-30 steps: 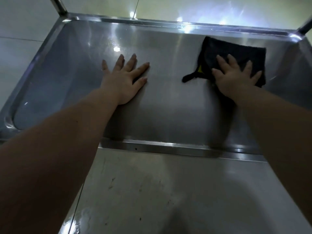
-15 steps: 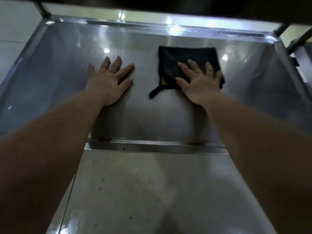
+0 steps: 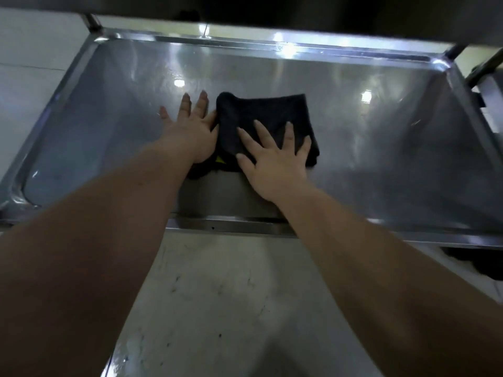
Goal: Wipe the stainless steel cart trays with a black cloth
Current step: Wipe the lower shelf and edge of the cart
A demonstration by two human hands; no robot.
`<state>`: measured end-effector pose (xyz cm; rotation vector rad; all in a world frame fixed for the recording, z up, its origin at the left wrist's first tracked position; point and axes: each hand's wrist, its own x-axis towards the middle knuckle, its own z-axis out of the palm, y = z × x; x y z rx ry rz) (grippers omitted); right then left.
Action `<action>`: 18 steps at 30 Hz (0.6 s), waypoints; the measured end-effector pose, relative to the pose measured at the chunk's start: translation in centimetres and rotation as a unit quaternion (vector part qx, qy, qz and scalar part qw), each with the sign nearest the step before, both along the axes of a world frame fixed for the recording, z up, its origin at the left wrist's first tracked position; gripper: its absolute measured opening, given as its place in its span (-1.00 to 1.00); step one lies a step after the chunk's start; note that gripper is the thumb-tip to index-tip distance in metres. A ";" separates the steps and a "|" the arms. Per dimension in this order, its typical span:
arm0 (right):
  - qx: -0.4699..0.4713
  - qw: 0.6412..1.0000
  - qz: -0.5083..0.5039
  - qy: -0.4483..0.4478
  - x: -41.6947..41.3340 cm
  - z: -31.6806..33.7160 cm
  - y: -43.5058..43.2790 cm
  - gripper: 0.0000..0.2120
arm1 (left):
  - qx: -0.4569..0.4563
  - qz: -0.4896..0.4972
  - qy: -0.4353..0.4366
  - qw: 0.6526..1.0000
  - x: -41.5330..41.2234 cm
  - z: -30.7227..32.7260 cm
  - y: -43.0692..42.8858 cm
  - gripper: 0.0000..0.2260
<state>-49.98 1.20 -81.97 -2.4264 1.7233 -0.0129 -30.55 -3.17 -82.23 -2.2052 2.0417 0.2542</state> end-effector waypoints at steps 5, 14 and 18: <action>-0.001 0.999 -0.043 0.017 -7.0 0.6 -1.7 -0.47 | -0.036 0.002 0.028 0.999 -0.2 0.0 1.4 -0.51; 0.055 0.968 -0.242 0.034 -15.6 0.9 -1.2 -0.46 | -0.043 0.011 0.015 0.999 -0.6 -0.1 1.8 -0.52; 0.039 0.988 -0.146 0.029 -7.7 1.0 3.7 -0.46 | -0.036 0.002 -0.007 0.999 -0.6 0.2 1.9 -0.52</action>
